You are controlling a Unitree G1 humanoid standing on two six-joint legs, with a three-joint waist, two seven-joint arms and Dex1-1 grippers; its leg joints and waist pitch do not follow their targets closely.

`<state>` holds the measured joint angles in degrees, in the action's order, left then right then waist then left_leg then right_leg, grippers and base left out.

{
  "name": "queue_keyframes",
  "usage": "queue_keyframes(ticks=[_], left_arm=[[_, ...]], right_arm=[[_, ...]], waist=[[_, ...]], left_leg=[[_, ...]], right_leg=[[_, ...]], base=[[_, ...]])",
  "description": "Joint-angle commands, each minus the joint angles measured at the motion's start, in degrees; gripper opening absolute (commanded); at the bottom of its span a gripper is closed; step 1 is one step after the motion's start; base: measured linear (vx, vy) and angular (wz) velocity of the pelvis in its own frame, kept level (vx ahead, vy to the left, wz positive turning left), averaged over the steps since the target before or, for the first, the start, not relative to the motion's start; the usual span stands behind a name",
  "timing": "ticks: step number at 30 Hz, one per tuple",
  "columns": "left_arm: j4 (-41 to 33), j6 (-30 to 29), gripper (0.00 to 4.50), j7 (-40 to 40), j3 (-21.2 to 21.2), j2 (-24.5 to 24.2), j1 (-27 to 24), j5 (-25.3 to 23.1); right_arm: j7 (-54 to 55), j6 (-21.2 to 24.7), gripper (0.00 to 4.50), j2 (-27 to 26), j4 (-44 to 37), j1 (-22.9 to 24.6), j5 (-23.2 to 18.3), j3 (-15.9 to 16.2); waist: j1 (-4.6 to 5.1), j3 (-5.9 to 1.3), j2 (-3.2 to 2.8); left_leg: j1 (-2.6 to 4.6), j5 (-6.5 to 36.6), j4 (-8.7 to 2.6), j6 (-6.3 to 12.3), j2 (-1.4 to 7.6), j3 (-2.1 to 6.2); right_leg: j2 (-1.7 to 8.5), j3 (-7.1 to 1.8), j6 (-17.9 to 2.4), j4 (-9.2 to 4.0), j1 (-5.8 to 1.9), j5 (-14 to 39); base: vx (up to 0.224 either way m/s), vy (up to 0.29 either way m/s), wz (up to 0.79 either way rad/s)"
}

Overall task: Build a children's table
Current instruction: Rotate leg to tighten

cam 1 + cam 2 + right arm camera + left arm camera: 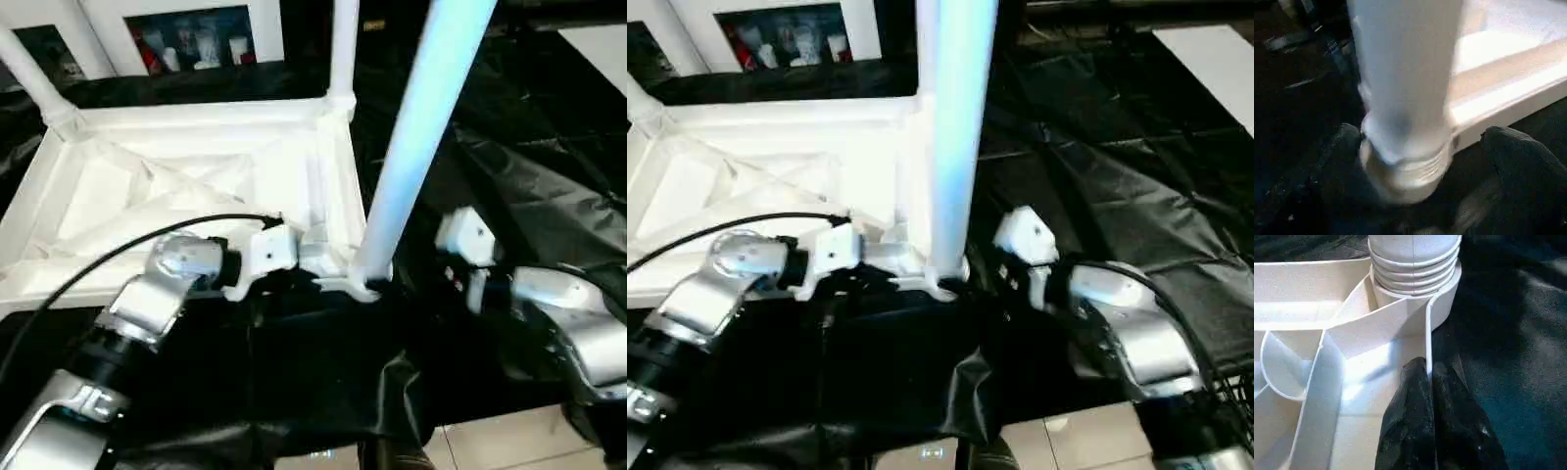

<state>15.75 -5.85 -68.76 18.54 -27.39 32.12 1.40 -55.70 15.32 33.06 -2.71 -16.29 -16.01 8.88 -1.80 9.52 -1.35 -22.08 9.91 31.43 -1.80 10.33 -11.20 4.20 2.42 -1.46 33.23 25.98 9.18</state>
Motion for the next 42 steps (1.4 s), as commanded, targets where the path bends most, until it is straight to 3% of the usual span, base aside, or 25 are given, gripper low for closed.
queue_keyframes(ticks=[1, 3, 4, 5, 7, 9, 12, 14, 16, 34, 39, 42], left_arm=[[-0.66, -0.03, 0.00, -2.95, 1.40, 0.26, -0.81, 1.92], [-0.61, 0.02, 0.00, -3.07, 1.37, 0.24, -0.71, 1.93], [-0.72, 0.13, 0.00, -3.29, 1.31, 0.15, -0.71, 1.98], [-0.78, 0.17, 0.00, -3.39, 1.30, 0.15, -0.70, 2.06], [-1.05, 0.15, 0.00, -3.66, 1.32, 0.03, -0.80, 2.27], [-1.41, 0.05, 0.00, -3.87, 1.42, -0.01, -0.98, 2.41], [-1.68, -0.26, 0.00, -4.06, 1.44, 0.12, -1.19, 2.33], [-1.57, -0.28, 0.00, -4.10, 1.39, 0.14, -1.23, 2.18], [-1.40, -0.23, 0.00, -4.10, 1.34, 0.16, -1.23, 2.09], [0.21, 0.29, 0.00, -3.68, 1.02, 0.59, -0.87, 1.71], [0.70, -0.43, 0.00, -2.49, 0.72, 1.27, -1.07, 1.67], [2.85, -1.59, 0.00, 0.88, 0.55, 2.88, -0.79, 0.47]], right_arm=[[-3.16, 1.45, 4.42, 0.97, -2.91, 0.62, -0.56, 2.71], [-2.78, 1.39, 4.42, 0.72, -2.38, 0.20, 0.24, 3.17], [-1.78, 0.91, 4.42, -0.24, -0.98, -0.86, 1.24, 3.53], [-0.60, 0.30, 4.42, -1.59, 0.91, -2.15, 2.03, 3.69], [0.08, -0.66, 4.42, -2.51, 2.51, -3.31, 2.51, 3.93], [0.95, -2.51, 4.42, -3.42, 4.34, -4.60, 3.48, 4.28], [0.57, -2.67, 4.42, -4.33, 5.67, -6.02, 3.59, 4.12], [-0.22, -1.94, 4.25, -4.07, 5.60, -6.15, 3.22, 4.13], [-0.69, -2.08, 4.14, -3.77, 5.76, -6.16, 3.37, 4.33], [-3.16, -2.82, 2.78, -4.41, 9.74, -7.24, 3.71, 4.92], [-0.37, -2.23, 2.69, -6.97, 10.44, -6.77, 2.31, 3.11], [6.70, -0.77, 2.68, -11.21, 13.07, -6.36, 1.76, 0.46]], waist=[[-0.01, -4.41, 1.04], [-0.01, -4.32, 1.03], [0.09, -3.91, 0.82], [0.09, -3.91, 0.82], [0.34, -3.83, 0.81], [0.22, -3.90, 0.90], [0.24, -4.09, 0.98], [0.17, -4.36, 1.04], [0.17, -4.38, 1.24], [0.14, -4.62, 1.23], [0.24, -4.52, 1.17], [0.64, -4.49, 1.11]], left_leg=[[0.59, 1.23, -1.75, 11.37, 2.34, 0.54], [0.75, 2.05, -1.87, 10.72, 2.44, 0.53], [0.98, 6.58, -2.22, 7.69, 2.51, 0.60], [0.98, 6.58, -2.22, 7.69, 2.51, 0.60], [1.09, 9.55, -2.44, 5.03, 2.49, 0.65], [1.38, 9.59, -2.47, 4.25, 2.54, 0.51], [1.01, 8.32, -2.38, 4.64, 2.45, 0.53], [0.90, 5.99, -2.11, 5.80, 2.35, 0.48], [0.80, 5.35, -1.96, 6.68, 2.26, 0.38], [0.70, 5.62, -1.65, 6.91, 2.20, 0.44], [0.66, 6.97, -1.67, 6.05, 2.13, 0.50], [0.53, 7.73, -1.72, 4.96, 2.00, 0.54]], right_leg=[[3.11, -2.28, -16.29, -1.84, -4.86, -2.75], [3.15, -2.32, -15.94, -2.08, -4.70, -0.25], [3.35, -2.42, -14.63, -3.01, -4.33, 9.18], [3.35, -2.42, -14.63, -3.01, -4.33, 9.18], [3.52, -2.50, -13.24, -3.55, -4.05, 15.06], [3.39, -2.70, -12.79, -3.53, -3.86, 14.65], [3.35, -2.69, -13.08, -3.12, -4.04, 11.93], [3.23, -2.71, -13.96, -2.55, -4.27, 7.16], [3.25, -2.74, -14.37, -2.42, -4.33, 5.64], [3.27, -2.61, -14.31, -2.46, -4.43, 8.16], [3.31, -2.61, -13.69, -2.72, -4.36, 10.95], [3.23, -2.58, -13.31, -2.92, -4.27, 12.39]], base=[[0.000, 0.000, 0.00], [0.000, 0.000, 0.00], [0.000, 0.000, 0.00], [0.000, 0.000, 0.00], [0.000, 0.000, 0.00], [0.000, 0.000, 0.00], [0.000, 0.000, 0.00], [0.000, 0.000, 0.00], [0.000, 0.000, 0.00], [0.000, 0.000, 0.00], [0.000, 0.000, 0.00], [0.000, 0.000, 0.00]])
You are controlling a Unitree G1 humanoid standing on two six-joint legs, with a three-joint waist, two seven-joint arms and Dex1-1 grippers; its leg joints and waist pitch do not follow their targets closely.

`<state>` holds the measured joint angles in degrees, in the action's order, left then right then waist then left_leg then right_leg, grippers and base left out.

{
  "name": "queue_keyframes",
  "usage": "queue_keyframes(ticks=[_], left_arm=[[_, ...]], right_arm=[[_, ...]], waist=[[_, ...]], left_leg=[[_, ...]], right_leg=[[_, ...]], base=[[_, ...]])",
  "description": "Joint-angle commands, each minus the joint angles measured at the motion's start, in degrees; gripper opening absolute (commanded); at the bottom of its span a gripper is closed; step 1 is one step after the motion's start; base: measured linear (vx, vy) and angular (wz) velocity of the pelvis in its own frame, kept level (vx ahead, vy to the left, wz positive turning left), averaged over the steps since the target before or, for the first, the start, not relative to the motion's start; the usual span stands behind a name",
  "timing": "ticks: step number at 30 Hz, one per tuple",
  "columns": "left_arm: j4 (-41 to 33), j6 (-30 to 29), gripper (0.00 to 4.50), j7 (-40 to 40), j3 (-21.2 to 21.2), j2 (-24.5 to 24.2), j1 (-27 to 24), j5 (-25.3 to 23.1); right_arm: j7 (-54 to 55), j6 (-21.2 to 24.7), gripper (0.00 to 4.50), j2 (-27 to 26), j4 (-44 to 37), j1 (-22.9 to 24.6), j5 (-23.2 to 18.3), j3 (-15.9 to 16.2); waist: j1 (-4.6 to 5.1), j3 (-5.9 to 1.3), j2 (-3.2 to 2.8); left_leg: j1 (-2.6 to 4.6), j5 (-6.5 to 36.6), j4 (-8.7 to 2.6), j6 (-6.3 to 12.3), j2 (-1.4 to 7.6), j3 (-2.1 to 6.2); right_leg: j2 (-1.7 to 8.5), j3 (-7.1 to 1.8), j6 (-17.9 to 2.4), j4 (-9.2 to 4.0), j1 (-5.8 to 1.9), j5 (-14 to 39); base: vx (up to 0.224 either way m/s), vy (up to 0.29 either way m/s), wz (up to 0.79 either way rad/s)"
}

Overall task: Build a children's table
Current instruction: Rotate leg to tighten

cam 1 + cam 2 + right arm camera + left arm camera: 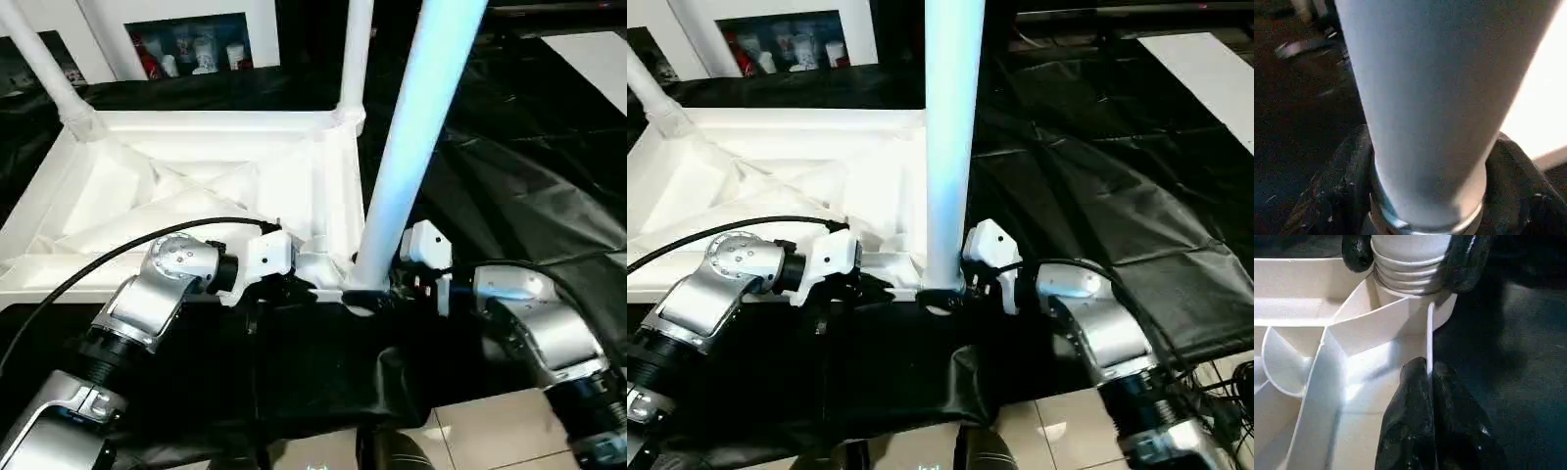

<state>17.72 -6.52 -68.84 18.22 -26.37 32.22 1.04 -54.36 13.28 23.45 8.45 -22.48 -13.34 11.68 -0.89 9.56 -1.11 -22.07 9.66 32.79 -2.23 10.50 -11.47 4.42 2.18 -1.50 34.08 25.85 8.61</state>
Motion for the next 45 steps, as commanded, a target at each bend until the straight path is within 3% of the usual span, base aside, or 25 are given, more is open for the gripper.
queue_keyframes(ticks=[1, 5, 11, 13, 15, 16, 18, 20, 22, 24, 26, 33, 35, 37, 39, 41, 43, 45], left_arm=[[1.56, -1.20, 0.00, 2.09, 0.95, 2.44, -0.79, 0.31], [4.16, -4.68, 0.00, 7.70, 1.77, 5.75, 0.35, -2.29], [8.35, -8.09, 0.00, 16.14, 1.62, 10.79, 2.60, -4.84], [13.03, -10.07, 0.00, 23.87, 0.91, 16.13, 4.80, -5.96], [15.39, -10.00, 0.00, 27.23, 0.89, 18.41, 5.78, -6.91], [16.61, -9.30, 0.00, 27.85, 1.31, 19.29, 6.21, -7.39], [17.96, -8.39, 0.00, 28.33, 1.69, 20.27, 6.69, -7.95], [18.27, -8.20, 0.00, 27.57, 2.12, 20.44, 6.82, -8.33], [17.97, -8.57, 0.00, 26.70, 2.13, 20.33, 6.64, -8.36], [17.43, -8.75, 0.00, 25.69, 2.45, 19.67, 6.42, -8.54], [17.17, -8.70, 0.00, 24.89, 2.33, 18.84, 6.32, -8.56], [15.22, -5.15, 0.00, 19.93, 2.62, 15.38, 5.29, -8.60], [13.46, -5.06, 0.00, 18.22, 2.49, 13.92, 4.38, -8.31], [11.48, -3.88, 0.00, 15.21, 2.65, 12.00, 3.17, -7.57], [8.65, -0.13, 0.00, 10.54, 2.99, 8.66, 1.30, -6.53], [7.30, 3.07, 0.00, 7.71, 2.75, 6.85, 0.39, -5.38], [5.77, 3.76, 0.00, 4.39, 2.47, 5.39, -0.34, -3.73], [4.77, 4.10, 0.00, 2.13, 2.53, 4.33, -0.70, -2.71]], right_arm=[[7.71, 1.64, 2.67, -2.98, 2.72, -0.04, -0.95, -3.12], [19.16, 1.73, 2.67, -8.93, 6.59, -0.34, 1.56, -4.93], [33.22, 2.08, 2.67, -14.79, 12.42, -2.71, 5.35, -6.79], [42.72, 2.05, 2.67, -19.93, 17.93, -5.34, 5.68, -9.04], [46.08, 1.60, 2.67, -22.25, 20.41, -6.60, 6.05, -9.57], [46.74, 0.90, 2.67, -23.01, 21.49, -7.28, 6.77, -8.86], [46.63, 0.00, 2.67, -23.90, 22.59, -8.06, 7.82, -7.79], [46.32, -0.32, 2.67, -24.06, 22.54, -8.37, 9.30, -6.54], [44.19, -0.87, 2.67, -24.20, 21.99, -8.49, 9.11, -5.72], [42.57, -1.70, 3.22, -23.99, 21.05, -8.32, 8.66, -5.54], [41.94, -2.95, 3.42, -23.22, 19.86, -8.30, 9.04, -5.43], [38.90, -3.36, 3.92, -18.79, 15.19, -8.54, 10.08, -6.01], [33.34, -3.33, 4.24, -15.46, 12.88, -7.98, 10.61, -4.14], [25.03, -2.17, 4.29, -11.08, 9.61, -6.64, 9.16, -2.30], [10.76, -2.36, 4.43, -2.57, 3.17, -3.35, 6.94, 0.98], [5.56, -6.35, 4.43, 1.40, 1.61, -1.77, 6.44, 1.10], [2.85, -6.75, 4.43, 3.52, 1.47, -1.32, 5.00, -0.22], [1.72, -6.77, 4.43, 4.60, 1.45, -1.30, 3.98, -1.21]], waist=[[-0.04, -4.59, 0.99], [0.56, -4.28, 0.59], [1.10, -3.91, 0.28], [1.33, -3.12, 0.23], [1.52, -2.93, 0.23], [1.60, -2.93, 0.51], [1.68, -2.85, 0.35], [1.94, -2.82, 0.42], [2.00, -3.19, 0.30], [1.99, -3.22, 0.30], [1.96, -3.35, 0.44], [1.65, -3.58, 0.60], [1.43, -3.64, 0.25], [1.30, -3.69, 0.45], [0.62, -3.92, 0.43], [0.48, -3.88, 0.31], [0.51, -4.18, 0.51], [0.45, -4.85, 0.42]], left_leg=[[0.42, 8.28, -3.11, 4.72, 1.70, 0.91], [0.61, 9.51, -3.27, 3.85, 1.71, 0.90], [0.79, 13.19, -3.63, 1.87, 1.48, 1.14], [1.37, 17.58, -3.93, 1.36, 1.33, 1.14], [2.02, 21.11, -4.16, 0.07, 1.19, 1.69], [1.96, 21.31, -4.51, 0.00, 1.15, 2.00], [2.35, 22.51, -4.84, 0.59, 1.18, 2.18], [2.32, 23.78, -5.14, 0.95, 1.14, 2.38], [1.87, 22.26, -5.48, 1.60, 1.42, 2.53], [1.69, 21.49, -5.58, 2.19, 1.54, 2.39], [1.72, 21.16, -5.51, 2.75, 1.57, 2.16], [1.44, 18.28, -5.45, 3.83, 1.58, 1.88], [1.57, 17.28, -5.38, 4.36, 1.72, 1.68], [1.45, 16.33, -5.28, 5.12, 1.81, 1.49], [1.32, 14.38, -5.11, 6.75, 2.23, 1.52], [1.39, 13.30, -4.87, 7.62, 2.27, 1.20], [1.07, 12.07, -4.47, 7.93, 2.14, 1.04], [0.93, 6.46, -3.87, 9.39, 2.01, 0.89]], right_leg=[[3.03, -2.27, -12.94, -3.86, -4.30, 13.88], [2.91, -2.29, -12.19, -4.27, -3.92, 15.63], [2.91, -2.17, -9.87, -5.10, -3.59, 22.56], [2.78, -1.93, -8.34, -6.08, -2.82, 29.14], [3.08, -1.45, -5.84, -6.93, -2.86, 36.59], [3.17, -1.28, -4.22, -7.26, -3.07, 38.03], [3.21, -1.16, -3.15, -7.80, -2.73, 38.59], [3.31, -0.92, -2.74, -8.12, -2.96, 39.27], [3.61, -1.06, -3.30, -7.80, -3.38, 36.00], [3.56, -1.23, -4.39, -7.58, -3.33, 33.15], [3.69, -1.42, -5.58, -7.43, -3.29, 31.40], [3.78, -1.55, -6.43, -7.27, -3.58, 29.60], [3.73, -1.70, -7.09, -7.02, -3.55, 27.52], [3.68, -1.78, -7.98, -6.80, -3.70, 25.33], [3.65, -1.99, -8.38, -6.17, -4.28, 20.68], [3.62, -2.05, -10.64, -5.87, -3.94, 17.59], [3.74, -2.15, -12.11, -5.28, -4.24, 15.41], [3.45, -2.09, -14.59, -4.11, -4.57, 6.54]], base=[[0.000, 0.000, 0.00], [0.000, 0.000, 0.00], [0.000, 0.000, 0.00], [0.000, 0.000, 0.00], [0.000, 0.000, 0.00], [0.000, 0.000, 0.00], [0.000, 0.000, 0.00], [0.000, 0.000, 0.00], [0.000, 0.000, 0.00], [0.000, 0.000, 0.00], [0.000, 0.000, 0.00], [0.000, 0.000, 0.00], [0.000, 0.000, 0.00], [0.000, 0.000, 0.00], [0.033, -0.007, 0.03], [0.068, -0.015, 0.07], [0.066, -0.021, 0.03], [0.029, -0.012, 0.00]])
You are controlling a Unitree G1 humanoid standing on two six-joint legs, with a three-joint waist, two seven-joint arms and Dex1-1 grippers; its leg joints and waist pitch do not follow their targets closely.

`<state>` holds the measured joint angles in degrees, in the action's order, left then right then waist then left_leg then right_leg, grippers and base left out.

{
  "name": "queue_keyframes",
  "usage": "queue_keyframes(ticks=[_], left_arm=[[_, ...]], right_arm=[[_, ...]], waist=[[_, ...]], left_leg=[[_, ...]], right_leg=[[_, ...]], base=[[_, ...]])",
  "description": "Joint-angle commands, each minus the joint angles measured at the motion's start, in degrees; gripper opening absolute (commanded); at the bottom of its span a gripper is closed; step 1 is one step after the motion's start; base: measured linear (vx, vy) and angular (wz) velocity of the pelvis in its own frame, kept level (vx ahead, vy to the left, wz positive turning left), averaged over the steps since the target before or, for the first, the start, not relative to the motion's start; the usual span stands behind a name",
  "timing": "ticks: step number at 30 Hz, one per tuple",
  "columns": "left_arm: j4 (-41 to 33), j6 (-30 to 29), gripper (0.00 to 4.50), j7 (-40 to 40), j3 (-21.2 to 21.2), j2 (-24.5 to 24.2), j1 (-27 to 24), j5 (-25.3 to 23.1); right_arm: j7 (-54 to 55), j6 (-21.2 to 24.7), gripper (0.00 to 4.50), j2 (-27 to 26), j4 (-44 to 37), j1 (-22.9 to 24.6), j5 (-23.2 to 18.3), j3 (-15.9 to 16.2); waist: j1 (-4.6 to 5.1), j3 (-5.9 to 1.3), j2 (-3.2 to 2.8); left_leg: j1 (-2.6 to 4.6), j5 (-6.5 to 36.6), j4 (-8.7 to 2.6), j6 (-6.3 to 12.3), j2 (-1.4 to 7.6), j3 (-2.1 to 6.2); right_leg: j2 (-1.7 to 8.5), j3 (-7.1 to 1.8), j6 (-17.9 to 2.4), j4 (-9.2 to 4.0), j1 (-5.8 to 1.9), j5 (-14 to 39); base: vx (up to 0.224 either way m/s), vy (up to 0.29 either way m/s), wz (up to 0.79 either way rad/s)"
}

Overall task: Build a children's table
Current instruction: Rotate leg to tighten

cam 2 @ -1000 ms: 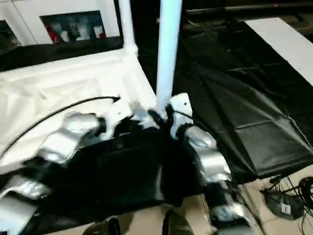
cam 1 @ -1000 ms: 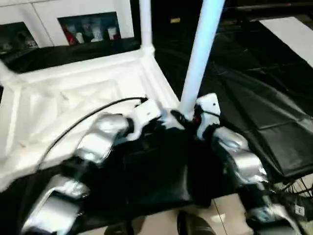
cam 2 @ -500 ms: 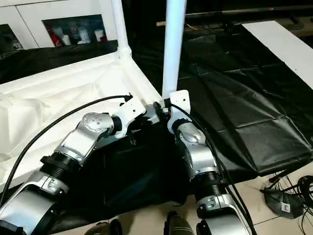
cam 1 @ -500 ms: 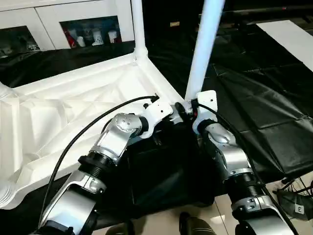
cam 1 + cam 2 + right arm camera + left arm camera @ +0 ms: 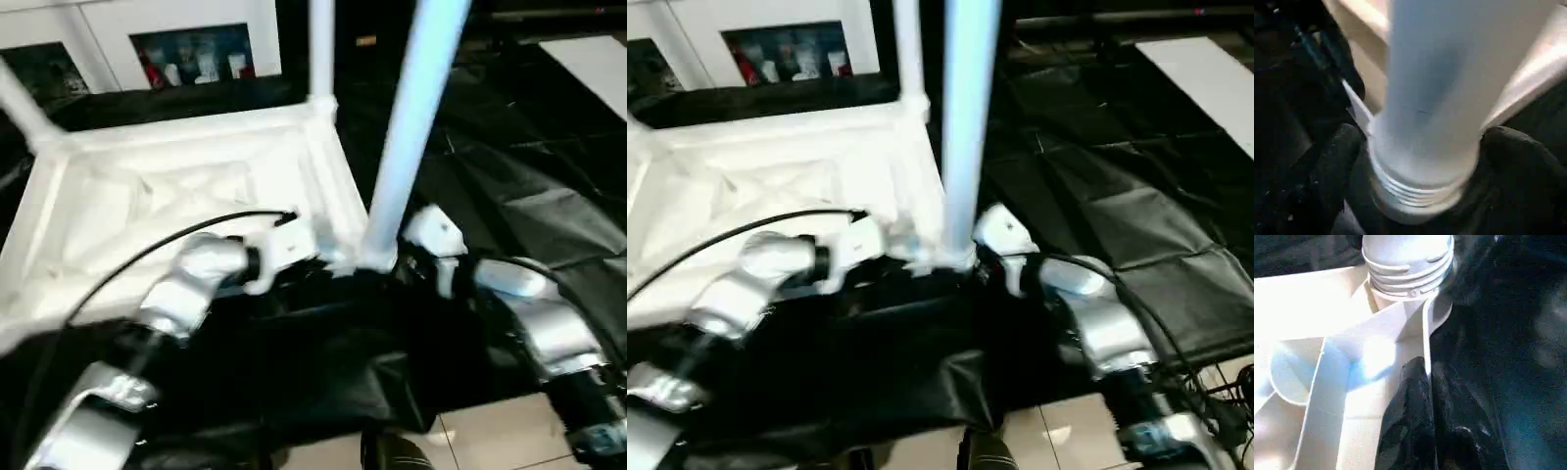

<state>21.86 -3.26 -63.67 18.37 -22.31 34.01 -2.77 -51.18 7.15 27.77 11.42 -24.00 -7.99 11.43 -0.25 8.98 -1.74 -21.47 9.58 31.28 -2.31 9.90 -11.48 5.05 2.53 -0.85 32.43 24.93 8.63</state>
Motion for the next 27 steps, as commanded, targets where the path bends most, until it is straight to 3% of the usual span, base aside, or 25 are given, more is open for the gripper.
queue_keyframes(ticks=[1, 3, 4, 6, 8, 11, 12, 13, 16, 21, 27], left_arm=[[-0.81, 0.32, 0.00, -5.03, 2.22, -0.37, -2.75, 2.51], [-2.01, -0.07, 0.00, -6.45, 2.10, -0.68, -3.00, 3.43], [-3.46, -0.96, 0.00, -7.84, 1.86, -0.93, -3.27, 4.49], [-4.62, -1.53, 0.00, -9.36, 1.92, -1.40, -3.48, 5.53], [-4.94, -1.50, 0.00, -9.95, 2.04, -1.70, -3.61, 5.82], [-5.13, -0.87, 0.00, -10.60, 1.92, -2.04, -3.92, 6.20], [-5.13, -0.87, 0.00, -10.60, 1.92, -2.04, -3.92, 6.20], [-5.46, -1.12, 0.00, -11.40, 1.89, -2.22, -4.09, 6.74], [-5.52, -1.18, 0.00, -11.49, 1.86, -2.30, -4.09, 6.72], [-5.82, -1.81, 0.00, -11.63, 1.57, -2.76, -4.22, 6.52], [-5.58, -1.88, 0.00, -11.69, 1.51, -3.09, -4.19, 6.48]], right_arm=[[-2.40, -0.70, 4.43, 1.10, -1.92, 0.17, -2.20, -1.56], [-3.30, -0.14, 4.43, 1.55, -2.43, 0.21, -2.94, -1.80], [-4.50, 0.08, 4.43, 2.08, -3.07, 0.32, -3.30, -1.59], [-6.14, 0.48, 4.43, 2.90, -4.02, 0.56, -3.74, -0.89], [-6.91, 0.62, 4.43, 2.89, -4.14, 0.54, -4.08, -0.45], [-8.39, 0.35, 4.43, 2.42, -3.60, 0.23, -4.39, -0.43], [-8.39, 0.35, 4.43, 2.42, -3.60, 0.23, -4.39, -0.43], [-8.88, 0.35, 4.27, 1.85, -3.22, -0.01, -4.96, -0.28], [-9.35, 0.55, 4.05, 1.67, -3.06, -0.12, -5.19, -0.09], [-11.03, 1.27, 3.65, 1.76, -2.68, -0.13, -5.66, 0.38], [-11.94, 1.08, 3.22, 1.49, -1.46, -0.61, -5.21, 0.26]], waist=[[-0.25, -4.52, 1.01], [-0.35, -4.46, 0.97], [-0.43, -4.69, 1.01], [-0.61, -4.37, 0.96], [-0.69, -4.08, 0.83], [-0.75, -3.61, 0.74], [-0.75, -3.61, 0.74], [-0.71, -3.52, 0.80], [-0.67, -3.65, 0.84], [-0.71, -3.91, 0.99], [-0.76, -3.84, 1.10]], left_leg=[[0.16, 3.13, -2.00, 10.86, 2.57, 0.81], [-0.08, 0.22, -1.49, 12.85, 2.56, 0.64], [-0.33, -1.22, -1.26, 13.67, 2.59, 0.76], [-0.36, -0.57, -1.31, 14.21, 2.72, 0.69], [-0.16, 2.55, -1.50, 13.33, 2.88, 0.64], [0.09, 8.29, -2.02, 9.58, 3.04, 0.78], [0.09, 8.29, -2.02, 9.58, 3.04, 0.78], [0.17, 9.73, -2.18, 8.06, 3.02, 0.83], [0.08, 8.90, -2.14, 7.88, 2.92, 0.86], [-0.05, 5.58, -1.80, 9.74, 2.82, 0.74], [-0.04, 6.11, -1.80, 9.73, 2.86, 0.76]], right_leg=[[2.73, -2.50, -16.85, -1.66, -3.83, 0.39], [2.50, -2.44, -18.45, -0.98, -3.66, -5.50], [2.57, -2.32, -18.89, -0.48, -3.93, -7.61], [2.52, -2.12, -18.91, -0.61, -3.74, -6.46], [2.59, -2.05, -18.26, -1.27, -3.49, -0.65], [2.72, -2.23, -16.53, -2.20, -3.15, 9.63], [2.72, -2.23, -16.53, -2.20, -3.15, 9.63], [2.76, -2.40, -15.60, -2.42, -3.04, 11.64], [2.75, -2.46, -15.38, -2.27, -3.12, 10.35], [2.69, -2.43, -16.42, -1.72, -3.31, 5.06], [2.74, -2.37, -16.19, -1.83, -3.24, 7.22]], base=[[0.000, 0.000, 0.00], [0.000, 0.000, 0.00], [0.000, 0.000, 0.00], [0.000, 0.000, 0.00], [0.000, 0.000, 0.00], [0.000, 0.000, 0.00], [0.000, 0.000, 0.00], [0.000, 0.000, 0.00], [0.000, 0.000, 0.00], [0.000, 0.000, 0.00], [0.000, 0.000, 0.00]])
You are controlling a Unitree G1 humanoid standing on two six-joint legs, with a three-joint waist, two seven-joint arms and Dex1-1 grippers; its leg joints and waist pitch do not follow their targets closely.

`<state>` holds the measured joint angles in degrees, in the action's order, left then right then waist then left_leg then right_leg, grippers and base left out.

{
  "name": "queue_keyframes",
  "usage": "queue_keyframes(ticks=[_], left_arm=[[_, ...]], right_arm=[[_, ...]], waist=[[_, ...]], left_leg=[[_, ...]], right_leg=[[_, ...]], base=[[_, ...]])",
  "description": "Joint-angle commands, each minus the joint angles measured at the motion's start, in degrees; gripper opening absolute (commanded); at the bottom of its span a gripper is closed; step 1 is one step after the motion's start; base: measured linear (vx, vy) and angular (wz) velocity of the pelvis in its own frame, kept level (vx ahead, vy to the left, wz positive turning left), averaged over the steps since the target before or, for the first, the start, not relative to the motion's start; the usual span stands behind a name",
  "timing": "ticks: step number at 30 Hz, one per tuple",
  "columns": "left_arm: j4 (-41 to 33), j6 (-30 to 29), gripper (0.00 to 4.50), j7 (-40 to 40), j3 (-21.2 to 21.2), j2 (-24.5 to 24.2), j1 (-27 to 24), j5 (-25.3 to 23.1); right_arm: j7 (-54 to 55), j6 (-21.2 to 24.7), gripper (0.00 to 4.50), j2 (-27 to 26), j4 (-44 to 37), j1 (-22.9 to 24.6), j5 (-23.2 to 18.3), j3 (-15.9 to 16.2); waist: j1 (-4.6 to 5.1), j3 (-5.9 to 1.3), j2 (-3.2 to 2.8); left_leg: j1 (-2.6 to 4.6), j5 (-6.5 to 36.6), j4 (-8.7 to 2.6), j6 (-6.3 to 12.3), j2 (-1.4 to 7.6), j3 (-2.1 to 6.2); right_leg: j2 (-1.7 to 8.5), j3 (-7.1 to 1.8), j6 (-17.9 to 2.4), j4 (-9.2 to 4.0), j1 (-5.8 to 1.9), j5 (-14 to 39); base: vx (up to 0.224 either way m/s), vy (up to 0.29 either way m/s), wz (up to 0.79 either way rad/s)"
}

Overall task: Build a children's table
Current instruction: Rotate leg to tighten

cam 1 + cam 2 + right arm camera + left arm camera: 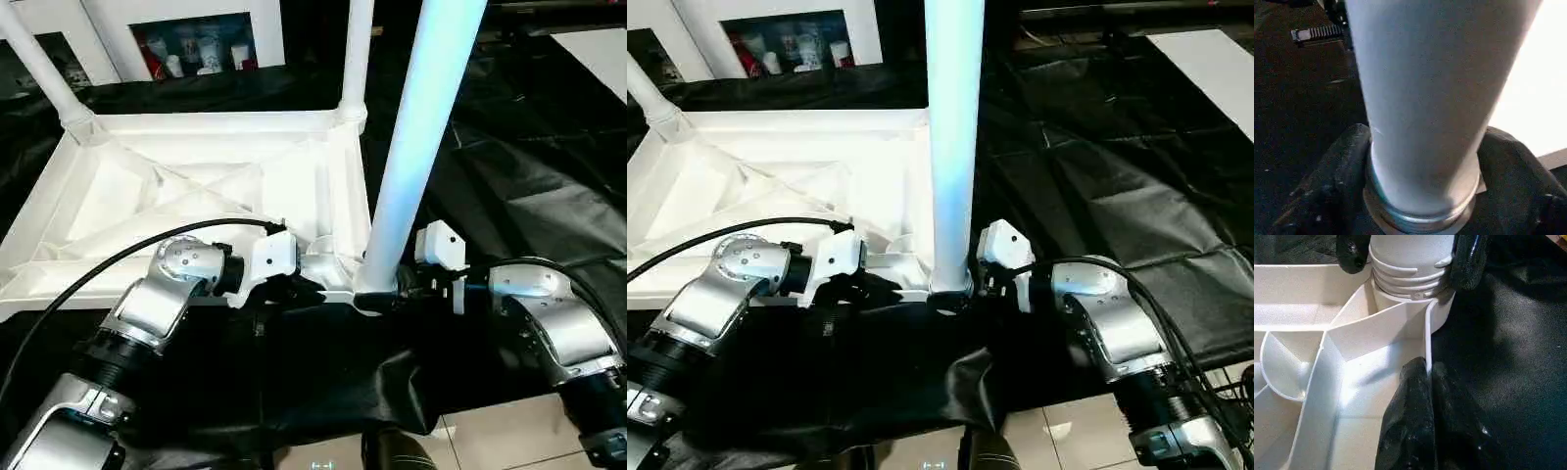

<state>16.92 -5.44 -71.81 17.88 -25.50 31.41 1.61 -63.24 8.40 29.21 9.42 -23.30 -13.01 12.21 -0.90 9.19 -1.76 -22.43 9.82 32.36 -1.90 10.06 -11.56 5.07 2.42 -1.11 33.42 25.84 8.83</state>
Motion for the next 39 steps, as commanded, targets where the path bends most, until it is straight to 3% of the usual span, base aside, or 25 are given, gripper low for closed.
queue_keyframes(ticks=[1, 4, 13, 16, 19, 25, 26, 28, 32, 36, 39], left_arm=[[-0.61, 0.29, 0.00, -3.53, 2.01, 0.07, -1.60, 2.08], [-0.53, 0.26, 0.00, -3.48, 1.95, 0.05, -1.63, 2.04], [0.41, 0.43, 0.00, -1.39, 1.66, 0.23, -1.49, 0.71], [1.81, 0.40, 0.00, 1.50, 1.53, 0.83, -0.90, -0.91], [4.02, -1.09, 0.00, 5.79, 1.34, 2.36, 0.12, -2.78], [6.67, -7.65, 0.00, 15.76, 1.23, 9.27, 2.83, -4.84], [6.67, -7.65, 0.00, 15.76, 1.23, 9.27, 2.83, -4.84], [8.70, -9.32, 0.00, 18.12, 0.93, 11.64, 4.19, -4.65], [13.31, -11.39, 0.00, 24.36, 0.26, 15.86, 6.83, -5.87], [15.80, -12.60, 0.00, 26.97, -0.60, 18.35, 8.06, -6.02], [16.04, -12.69, 0.00, 26.79, -0.41, 18.43, 8.21, -6.46]], right_arm=[[0.09, -0.17, 3.03, -0.01, 0.59, -1.36, -0.18, -0.50], [-0.17, -0.44, 2.80, -0.13, 0.89, -1.50, 0.17, -0.24], [1.95, -1.00, 2.70, -1.49, 2.41, -1.26, 1.04, -0.55], [5.61, -0.84, 2.70, -3.19, 3.88, -1.32, 1.73, -1.55], [11.66, -0.04, 2.70, -6.47, 5.78, -1.23, 2.36, -2.87], [29.57, 2.90, 2.69, -16.69, 9.19, -2.34, 5.43, -4.30], [29.57, 2.90, 2.69, -16.69, 9.19, -2.34, 5.43, -4.30], [35.39, 3.46, 2.68, -20.30, 10.83, -3.64, 6.18, -5.13], [48.05, 5.36, 2.68, -26.94, 15.72, -6.86, 7.04, -8.15], [53.15, 4.84, 2.68, -29.99, 19.64, -9.22, 8.84, -7.79], [52.10, 3.92, 2.68, -30.47, 19.89, -9.64, 9.51, -6.85]], waist=[[-0.10, -4.04, 1.11], [-0.11, -4.13, 1.16], [0.03, -4.46, 1.31], [0.28, -4.14, 1.31], [0.64, -3.94, 1.35], [1.15, -3.88, 1.36], [1.24, -3.93, 1.48], [1.28, -3.76, 1.26], [1.60, -3.61, 0.96], [1.70, -3.33, 0.88], [1.86, -3.30, 0.83]], left_leg=[[0.94, 6.04, -2.88, 9.20, 2.70, 0.84], [0.94, 5.45, -2.83, 9.23, 2.69, 0.87], [0.88, 4.57, -2.59, 9.72, 2.61, 0.81], [0.77, 6.85, -2.74, 8.56, 2.48, 0.86], [0.81, 10.52, -3.00, 5.71, 2.44, 1.04], [0.90, 12.08, -3.25, 3.27, 2.15, 1.18], [0.70, 12.19, -3.35, 3.06, 2.03, 1.31], [1.04, 12.94, -3.32, 3.30, 2.06, 1.11], [1.07, 14.08, -3.58, 2.27, 1.94, 1.35], [1.28, 16.36, -3.86, 2.07, 1.92, 1.42], [1.11, 17.06, -4.28, 2.22, 2.05, 1.69]], right_leg=[[2.73, -2.28, -15.89, -2.85, -4.12, 7.30], [2.70, -2.28, -15.97, -2.71, -4.16, 6.55], [2.69, -2.25, -16.36, -2.52, -4.27, 5.66], [2.74, -2.26, -15.63, -3.06, -4.11, 9.77], [2.83, -2.33, -13.57, -3.70, -4.01, 17.09], [2.69, -2.35, -11.25, -4.30, -3.53, 21.56], [2.66, -2.26, -10.76, -4.29, -3.79, 22.08], [2.57, -2.38, -10.65, -4.55, -3.23, 21.97], [2.57, -2.25, -10.16, -4.73, -3.15, 23.42], [2.62, -2.11, -9.97, -5.01, -3.08, 23.53], [2.73, -1.96, -9.34, -5.13, -3.47, 23.75]], base=[[0.000, 0.000, 0.00], [0.000, 0.000, 0.00], [0.000, 0.000, 0.00], [0.000, 0.000, 0.00], [0.000, 0.000, 0.00], [0.000, 0.000, 0.00], [0.000, 0.000, 0.00], [0.000, 0.000, 0.00], [0.000, 0.000, 0.00], [0.000, 0.000, 0.00], [0.000, 0.000, 0.00]])
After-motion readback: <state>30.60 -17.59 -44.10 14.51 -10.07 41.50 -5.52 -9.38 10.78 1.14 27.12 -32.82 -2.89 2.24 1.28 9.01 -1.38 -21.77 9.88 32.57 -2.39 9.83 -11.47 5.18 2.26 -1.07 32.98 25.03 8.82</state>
